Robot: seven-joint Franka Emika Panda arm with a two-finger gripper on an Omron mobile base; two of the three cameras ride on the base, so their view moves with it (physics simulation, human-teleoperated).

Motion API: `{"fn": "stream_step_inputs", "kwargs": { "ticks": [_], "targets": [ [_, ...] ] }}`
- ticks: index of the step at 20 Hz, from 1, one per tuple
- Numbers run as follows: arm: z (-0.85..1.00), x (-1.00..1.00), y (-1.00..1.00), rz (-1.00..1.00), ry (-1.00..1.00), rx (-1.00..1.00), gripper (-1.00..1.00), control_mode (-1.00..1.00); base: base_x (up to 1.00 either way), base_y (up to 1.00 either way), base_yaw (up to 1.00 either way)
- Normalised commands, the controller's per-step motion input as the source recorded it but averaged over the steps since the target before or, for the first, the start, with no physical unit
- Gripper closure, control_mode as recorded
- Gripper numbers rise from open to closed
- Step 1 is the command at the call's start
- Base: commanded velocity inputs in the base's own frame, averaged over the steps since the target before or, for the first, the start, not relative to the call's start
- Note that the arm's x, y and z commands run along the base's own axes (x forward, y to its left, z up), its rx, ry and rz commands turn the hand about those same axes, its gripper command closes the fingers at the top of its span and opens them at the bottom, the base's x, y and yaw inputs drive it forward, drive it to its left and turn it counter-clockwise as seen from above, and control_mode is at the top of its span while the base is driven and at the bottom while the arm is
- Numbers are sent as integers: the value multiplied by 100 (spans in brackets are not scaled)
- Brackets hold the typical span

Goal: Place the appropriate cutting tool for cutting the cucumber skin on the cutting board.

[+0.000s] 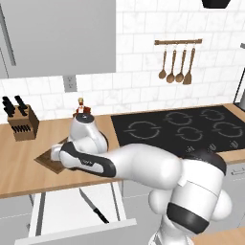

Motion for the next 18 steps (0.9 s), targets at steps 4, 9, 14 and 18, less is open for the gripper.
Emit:
{"fn": "stream_step_inputs", "kwargs": {
  "ticks": [4, 9, 14, 18],
  "targets": [
    [0, 38, 1, 0, 0, 0, 100, -100, 0, 0, 0],
    [0, 34, 14, 0, 0, 0, 100, -100, 0, 0, 0],
    [0, 0, 0, 0, 0, 0, 100, -100, 0, 0, 0],
    [0, 3, 12, 0, 0, 0, 100, -100, 0, 0, 0]
  ]
}}
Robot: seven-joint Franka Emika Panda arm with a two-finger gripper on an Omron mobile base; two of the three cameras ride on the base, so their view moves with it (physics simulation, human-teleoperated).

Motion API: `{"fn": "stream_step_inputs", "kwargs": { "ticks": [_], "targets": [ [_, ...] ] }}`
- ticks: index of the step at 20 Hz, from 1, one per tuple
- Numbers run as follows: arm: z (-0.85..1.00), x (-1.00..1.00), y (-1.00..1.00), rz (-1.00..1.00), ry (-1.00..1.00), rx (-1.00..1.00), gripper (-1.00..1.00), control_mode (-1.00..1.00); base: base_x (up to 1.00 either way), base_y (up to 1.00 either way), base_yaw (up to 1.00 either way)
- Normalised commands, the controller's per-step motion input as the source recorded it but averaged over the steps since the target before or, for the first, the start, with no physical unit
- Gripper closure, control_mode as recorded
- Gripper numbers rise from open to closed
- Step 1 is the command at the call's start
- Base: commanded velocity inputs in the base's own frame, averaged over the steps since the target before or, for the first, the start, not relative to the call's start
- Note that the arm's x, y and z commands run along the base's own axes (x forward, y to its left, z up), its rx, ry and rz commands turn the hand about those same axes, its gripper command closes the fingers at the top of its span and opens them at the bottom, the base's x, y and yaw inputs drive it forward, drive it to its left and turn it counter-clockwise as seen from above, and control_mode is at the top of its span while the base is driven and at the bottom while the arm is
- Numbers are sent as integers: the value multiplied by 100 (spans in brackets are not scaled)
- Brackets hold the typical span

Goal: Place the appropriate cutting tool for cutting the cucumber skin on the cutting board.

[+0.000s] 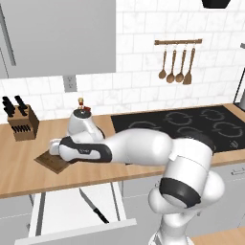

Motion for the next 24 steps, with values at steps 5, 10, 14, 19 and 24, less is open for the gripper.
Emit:
{"fn": "stream_step_inputs", "kwargs": {
  "ticks": [5, 10, 14, 19, 24],
  "targets": [
    [0, 20, 14, 0, 0, 0, 100, -100, 0, 0, 0],
    [0, 27, 1, 0, 0, 0, 100, -100, 0, 0, 0],
    [0, 45, 7, 0, 0, 0, 100, -100, 0, 0, 0],
    [0, 0, 0, 0, -1, 0, 100, -100, 0, 0, 0],
    [-4, 0, 8, 0, -3, 0, 100, -100, 0, 0, 0]
  ]
}}
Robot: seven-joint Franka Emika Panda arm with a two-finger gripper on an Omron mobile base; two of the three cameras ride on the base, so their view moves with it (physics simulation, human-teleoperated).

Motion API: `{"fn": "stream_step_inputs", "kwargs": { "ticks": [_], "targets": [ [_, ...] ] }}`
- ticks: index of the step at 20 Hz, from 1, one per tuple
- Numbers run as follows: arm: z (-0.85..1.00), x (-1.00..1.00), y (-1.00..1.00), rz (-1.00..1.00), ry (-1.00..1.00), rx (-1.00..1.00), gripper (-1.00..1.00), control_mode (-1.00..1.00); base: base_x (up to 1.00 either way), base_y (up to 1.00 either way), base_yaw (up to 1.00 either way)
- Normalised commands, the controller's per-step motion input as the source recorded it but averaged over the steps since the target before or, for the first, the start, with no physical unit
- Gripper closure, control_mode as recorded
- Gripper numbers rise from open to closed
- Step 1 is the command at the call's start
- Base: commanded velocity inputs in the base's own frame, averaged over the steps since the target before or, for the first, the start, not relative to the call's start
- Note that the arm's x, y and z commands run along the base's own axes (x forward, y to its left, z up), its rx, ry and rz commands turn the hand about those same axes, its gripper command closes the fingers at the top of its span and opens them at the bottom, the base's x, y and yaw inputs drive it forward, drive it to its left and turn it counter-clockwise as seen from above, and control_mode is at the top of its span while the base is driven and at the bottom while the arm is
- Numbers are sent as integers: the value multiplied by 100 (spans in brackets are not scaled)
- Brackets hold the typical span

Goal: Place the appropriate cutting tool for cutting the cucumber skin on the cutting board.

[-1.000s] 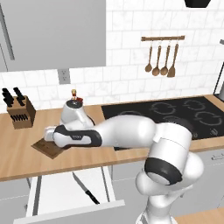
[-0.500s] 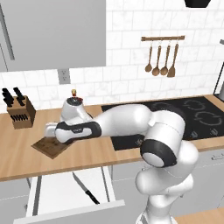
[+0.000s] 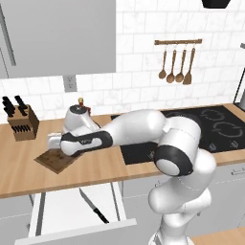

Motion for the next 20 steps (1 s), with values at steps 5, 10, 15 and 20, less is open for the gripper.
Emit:
{"fn": "stream_step_inputs", "kwargs": {
  "ticks": [5, 10, 15, 20],
  "targets": [
    [-20, 0, 13, 0, 0, 0, 100, -100, 0, 0, 0],
    [-14, 0, 7, 0, 0, 0, 100, -100, 0, 0, 0],
    [-12, 0, 0, 0, -1, 0, 100, -100, 0, 0, 0],
    [-30, 19, 3, 0, 0, 0, 100, -100, 0, 0, 0]
  ]
}}
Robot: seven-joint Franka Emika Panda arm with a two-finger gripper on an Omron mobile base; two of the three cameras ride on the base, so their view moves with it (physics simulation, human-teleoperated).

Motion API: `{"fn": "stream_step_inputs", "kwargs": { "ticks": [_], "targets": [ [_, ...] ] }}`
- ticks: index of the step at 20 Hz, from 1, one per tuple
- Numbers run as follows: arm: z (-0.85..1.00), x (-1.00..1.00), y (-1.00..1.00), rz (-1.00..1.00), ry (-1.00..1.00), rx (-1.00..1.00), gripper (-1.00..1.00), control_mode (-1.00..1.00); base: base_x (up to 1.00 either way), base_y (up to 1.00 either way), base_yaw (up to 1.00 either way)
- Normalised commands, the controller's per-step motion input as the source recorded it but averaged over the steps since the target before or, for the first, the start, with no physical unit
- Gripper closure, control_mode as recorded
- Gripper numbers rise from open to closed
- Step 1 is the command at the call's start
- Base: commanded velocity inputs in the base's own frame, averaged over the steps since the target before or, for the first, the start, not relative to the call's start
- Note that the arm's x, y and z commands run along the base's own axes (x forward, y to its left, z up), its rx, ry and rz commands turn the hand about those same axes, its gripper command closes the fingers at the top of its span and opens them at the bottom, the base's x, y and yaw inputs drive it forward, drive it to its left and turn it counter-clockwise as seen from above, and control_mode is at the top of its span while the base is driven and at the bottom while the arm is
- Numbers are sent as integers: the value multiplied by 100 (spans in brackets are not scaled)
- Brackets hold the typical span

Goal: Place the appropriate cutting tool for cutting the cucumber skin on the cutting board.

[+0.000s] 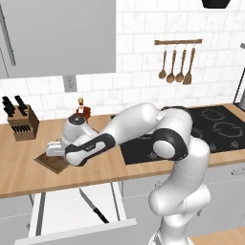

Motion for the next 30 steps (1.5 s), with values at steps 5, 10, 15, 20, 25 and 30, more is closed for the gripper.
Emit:
{"fn": "stream_step_inputs", "kwargs": {
  "ticks": [5, 10, 15, 20, 25, 30],
  "targets": [
    [-16, 24, 5, 0, 0, 0, 100, -100, 0, 0, 0],
    [0, 0, 1, 2, 0, 0, 100, -100, 0, 0, 0],
    [0, 2, 21, 0, 0, 0, 100, -100, 0, 0, 0],
    [0, 16, 17, 0, 1, 0, 100, -100, 0, 0, 0],
    [-1, 0, 0, 0, 0, 0, 100, -100, 0, 0, 0],
    [-28, 0, 0, 0, 0, -1, 100, -100, 0, 0, 0]
  ]
}}
